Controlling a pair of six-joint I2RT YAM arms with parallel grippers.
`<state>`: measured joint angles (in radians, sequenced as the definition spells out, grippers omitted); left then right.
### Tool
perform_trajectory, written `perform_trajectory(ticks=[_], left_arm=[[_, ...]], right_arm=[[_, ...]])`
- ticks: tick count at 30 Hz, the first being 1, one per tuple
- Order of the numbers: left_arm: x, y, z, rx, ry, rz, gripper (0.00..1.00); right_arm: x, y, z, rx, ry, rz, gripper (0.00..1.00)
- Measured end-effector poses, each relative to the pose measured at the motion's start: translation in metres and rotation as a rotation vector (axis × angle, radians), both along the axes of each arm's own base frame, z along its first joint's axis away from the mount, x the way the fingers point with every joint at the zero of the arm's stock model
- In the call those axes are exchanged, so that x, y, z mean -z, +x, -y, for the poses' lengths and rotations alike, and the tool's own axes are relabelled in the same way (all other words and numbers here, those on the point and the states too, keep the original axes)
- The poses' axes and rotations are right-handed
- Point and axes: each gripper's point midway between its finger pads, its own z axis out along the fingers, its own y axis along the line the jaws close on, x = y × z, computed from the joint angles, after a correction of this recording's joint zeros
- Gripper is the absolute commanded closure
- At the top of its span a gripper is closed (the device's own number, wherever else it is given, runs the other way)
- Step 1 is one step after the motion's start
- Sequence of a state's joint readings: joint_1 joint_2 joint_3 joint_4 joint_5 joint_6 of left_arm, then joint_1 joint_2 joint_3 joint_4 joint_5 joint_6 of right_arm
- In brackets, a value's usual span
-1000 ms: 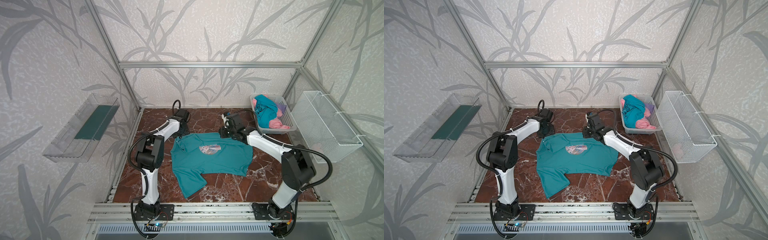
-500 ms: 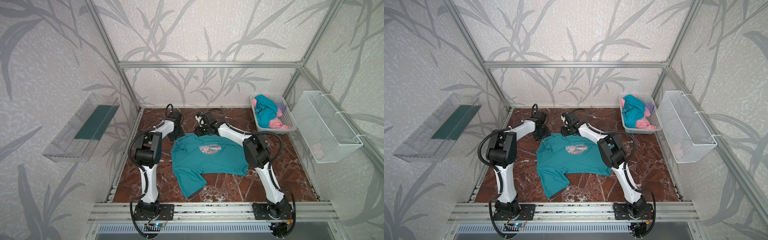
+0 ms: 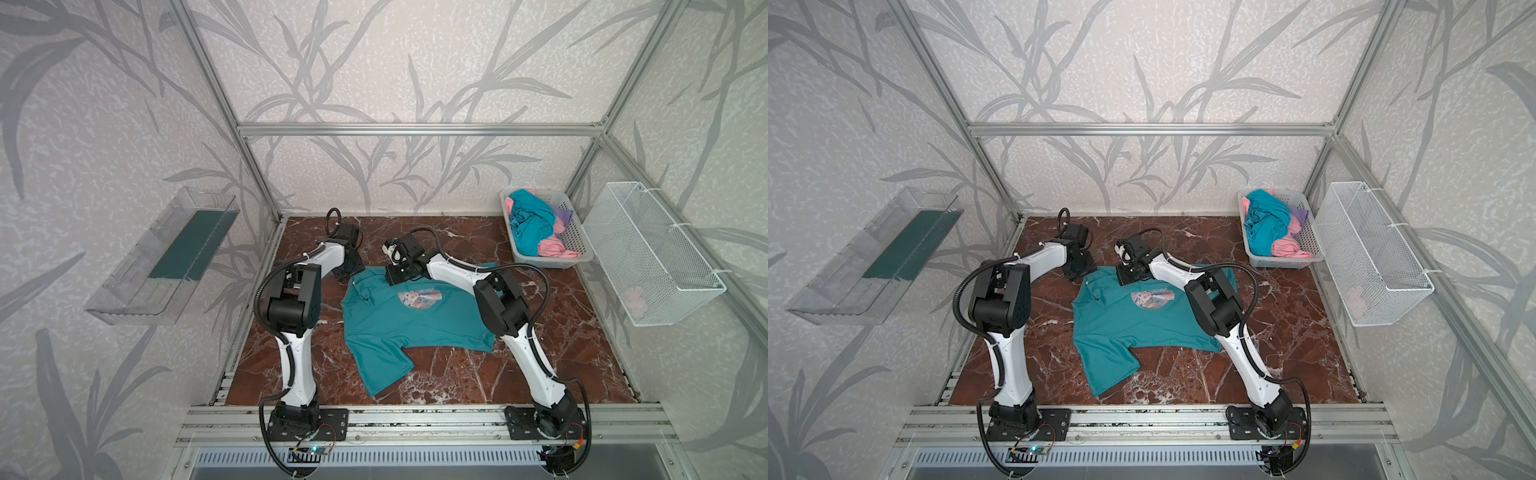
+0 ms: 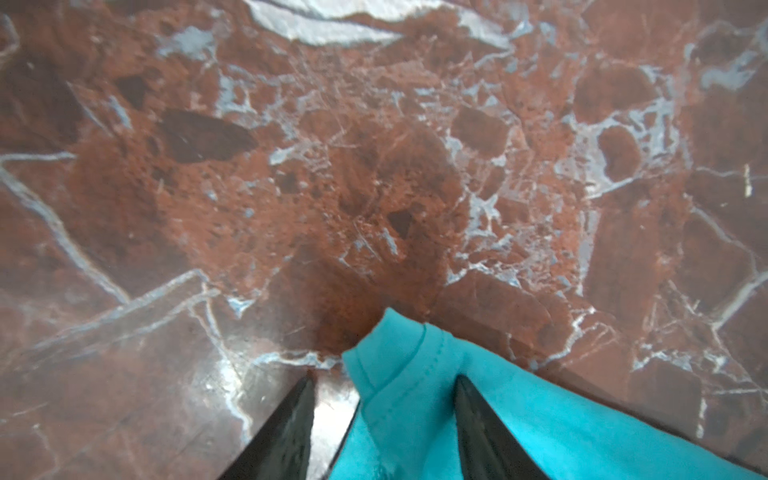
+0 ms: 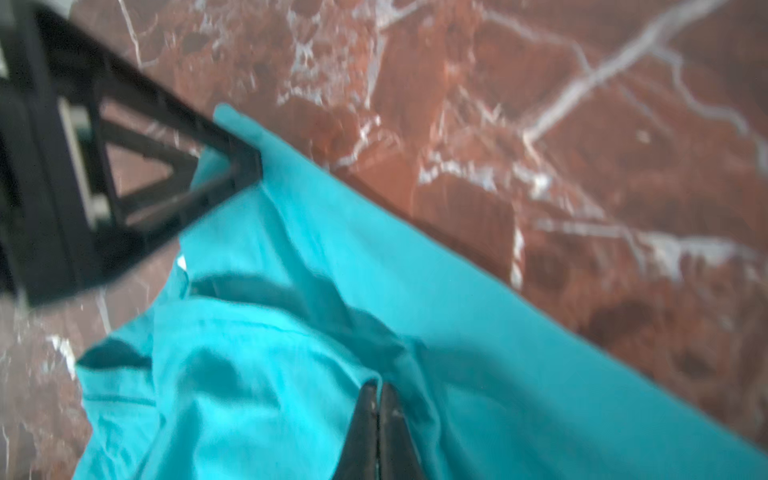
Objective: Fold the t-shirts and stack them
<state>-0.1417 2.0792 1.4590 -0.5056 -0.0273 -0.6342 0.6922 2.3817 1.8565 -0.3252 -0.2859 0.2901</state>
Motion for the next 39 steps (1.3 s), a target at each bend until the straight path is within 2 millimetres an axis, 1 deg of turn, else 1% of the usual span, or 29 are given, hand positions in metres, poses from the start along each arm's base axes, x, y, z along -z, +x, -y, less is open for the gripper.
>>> perform_trajectory(ticks=[3, 6, 9, 11, 12, 14, 16, 19, 20, 21, 23, 25, 26, 29, 30, 32, 35, 37, 39], left_arm=[[0.0, 0.0, -0.002, -0.008, -0.003, 0.008, 0.45], [0.0, 0.001, -0.002, -0.01, -0.003, 0.009, 0.46], [-0.001, 0.001, -0.003, -0.012, -0.003, 0.011, 0.46], [-0.001, 0.001, -0.003, -0.013, -0.003, 0.011, 0.46], [-0.001, 0.001, -0.003, -0.013, -0.003, 0.011, 0.46], [-0.001, 0.001, -0.004, -0.014, -0.003, 0.011, 0.46], [-0.001, 0.001, -0.004, -0.016, -0.004, 0.011, 0.46], [-0.001, 0.001, -0.004, -0.017, -0.003, 0.011, 0.46], [-0.001, 0.001, -0.004, -0.017, -0.003, 0.011, 0.46], [-0.001, 0.001, -0.004, -0.018, -0.003, 0.009, 0.47], [-0.001, 0.001, -0.004, -0.02, -0.001, 0.008, 0.47], [-0.001, 0.001, -0.005, -0.02, 0.0, 0.006, 0.47], [-0.001, 0.001, -0.005, -0.021, 0.003, 0.006, 0.47], [-0.001, 0.002, -0.006, -0.024, 0.005, 0.004, 0.47], [-0.001, 0.002, -0.007, -0.025, 0.006, 0.002, 0.47], [-0.001, 0.002, -0.009, -0.03, 0.015, -0.001, 0.48], [0.0, -0.003, -0.015, -0.041, 0.039, -0.02, 0.48], [0.0, -0.007, -0.017, -0.046, 0.048, -0.034, 0.48], [-0.001, -0.019, -0.019, -0.053, 0.047, -0.05, 0.48]], right_arm=[[-0.008, -0.021, 0.019, -0.002, -0.014, 0.001, 1.0], [-0.029, -0.039, 0.034, 0.002, -0.002, 0.03, 1.0], [-0.047, -0.055, 0.044, 0.002, 0.02, 0.064, 1.0], [-0.051, -0.065, 0.049, -0.002, 0.029, 0.079, 1.0], [-0.05, -0.072, 0.05, -0.008, 0.03, 0.081, 1.0], [-0.04, -0.089, 0.051, -0.03, 0.019, 0.071, 1.0], [-0.024, -0.109, 0.05, -0.061, -0.006, 0.049, 1.0], [0.003, -0.144, 0.052, -0.118, -0.061, 0.003, 1.0], [0.01, -0.155, 0.053, -0.134, -0.077, -0.011, 1.0], [0.012, -0.16, 0.052, -0.145, -0.076, -0.011, 0.99], [0.012, -0.167, 0.055, -0.146, -0.081, -0.013, 0.96], [0.012, -0.169, 0.063, -0.13, -0.095, -0.012, 0.91], [0.012, -0.17, 0.067, -0.12, -0.106, -0.013, 0.87], [0.01, -0.167, 0.078, -0.082, -0.152, -0.004, 0.65], [0.009, -0.166, 0.082, -0.071, -0.167, -0.002, 0.6], [0.006, -0.166, 0.091, -0.052, -0.19, 0.003, 0.54], [-0.002, -0.168, 0.102, -0.037, -0.206, 0.012, 0.52], [-0.016, -0.168, 0.105, -0.03, -0.197, 0.034, 0.51], [-0.036, -0.165, 0.104, -0.024, -0.165, 0.077, 0.52]])
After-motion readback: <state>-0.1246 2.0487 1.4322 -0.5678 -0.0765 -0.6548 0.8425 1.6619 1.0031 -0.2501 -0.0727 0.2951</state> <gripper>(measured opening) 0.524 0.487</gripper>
